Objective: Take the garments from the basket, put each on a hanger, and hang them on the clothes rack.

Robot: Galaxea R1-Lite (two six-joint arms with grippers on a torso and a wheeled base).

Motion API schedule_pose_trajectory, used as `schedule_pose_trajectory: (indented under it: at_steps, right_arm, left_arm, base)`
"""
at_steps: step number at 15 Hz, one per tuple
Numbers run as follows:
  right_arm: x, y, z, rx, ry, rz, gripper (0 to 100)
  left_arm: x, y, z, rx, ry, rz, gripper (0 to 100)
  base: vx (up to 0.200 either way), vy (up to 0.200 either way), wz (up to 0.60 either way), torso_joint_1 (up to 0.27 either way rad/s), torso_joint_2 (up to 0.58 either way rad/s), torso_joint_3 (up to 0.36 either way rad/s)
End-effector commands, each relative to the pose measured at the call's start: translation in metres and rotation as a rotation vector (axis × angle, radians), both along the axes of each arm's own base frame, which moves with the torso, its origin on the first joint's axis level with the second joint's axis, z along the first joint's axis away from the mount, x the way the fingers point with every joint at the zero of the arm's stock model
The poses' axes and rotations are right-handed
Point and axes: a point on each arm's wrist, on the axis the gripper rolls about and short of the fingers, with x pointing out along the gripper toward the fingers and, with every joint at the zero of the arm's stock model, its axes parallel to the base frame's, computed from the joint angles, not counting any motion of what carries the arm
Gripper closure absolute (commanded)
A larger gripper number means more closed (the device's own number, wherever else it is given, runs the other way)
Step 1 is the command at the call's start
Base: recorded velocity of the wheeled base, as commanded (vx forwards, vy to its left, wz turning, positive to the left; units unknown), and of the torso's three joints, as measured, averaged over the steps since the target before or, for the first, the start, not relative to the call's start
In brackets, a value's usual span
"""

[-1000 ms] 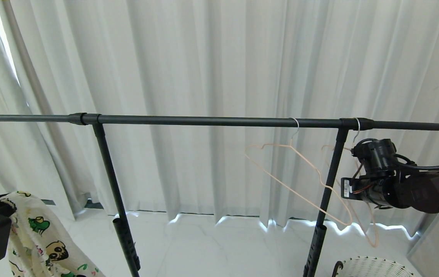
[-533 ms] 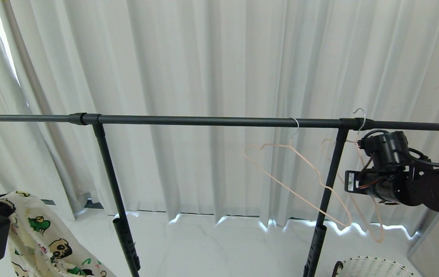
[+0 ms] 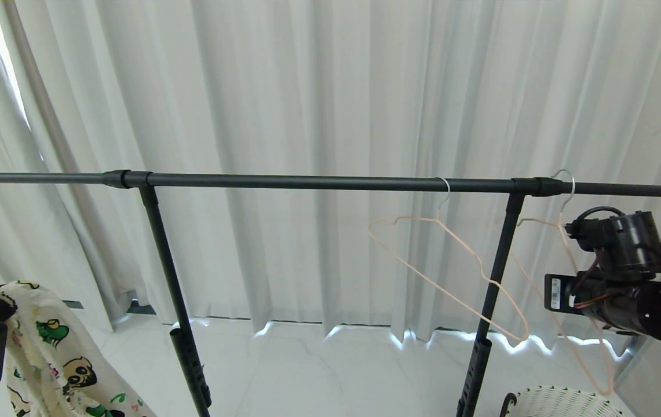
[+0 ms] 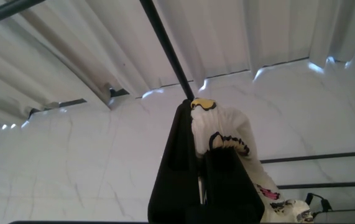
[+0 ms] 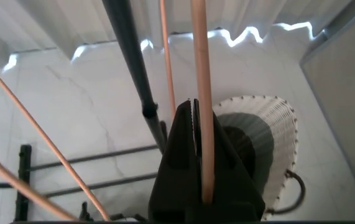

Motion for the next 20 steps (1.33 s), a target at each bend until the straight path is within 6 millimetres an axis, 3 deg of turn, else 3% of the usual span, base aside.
schedule_pose_trajectory:
  at_steps: [1, 7, 15, 20]
  right_arm:
    - [-0.027, -0.008, 0.004, -0.001, -0.014, 0.009, 100]
    - [-0.078, -0.016, 0.002, -0.072, -0.023, 0.117, 100]
    - [-0.094, -0.016, 0.019, -0.069, -0.112, 0.183, 100]
    - [-0.116, 0.005, 0.038, 0.03, -0.196, 0.428, 100]
  left_arm:
    - [-0.001, 0.0, 0.0, 0.009, 0.0, -0.002, 100]
    - [0.0, 0.0, 0.001, 0.018, -0.012, -0.008, 100]
    - [0.0, 0.0, -0.003, 0.02, 0.001, -0.007, 100]
    - [-0.007, 0.0, -0.015, 0.021, 0.025, -0.025, 100]
  base:
    - [0.0, 0.0, 0.0, 0.0, 0.0, 0.0]
    - [-0.2, 0.0, 0.0, 0.004, 0.0, 0.002]
    - [-0.2, 0.0, 0.0, 0.002, 0.0, 0.001]
    - [-0.04, 0.0, 0.0, 0.0, 0.0, 0.0]
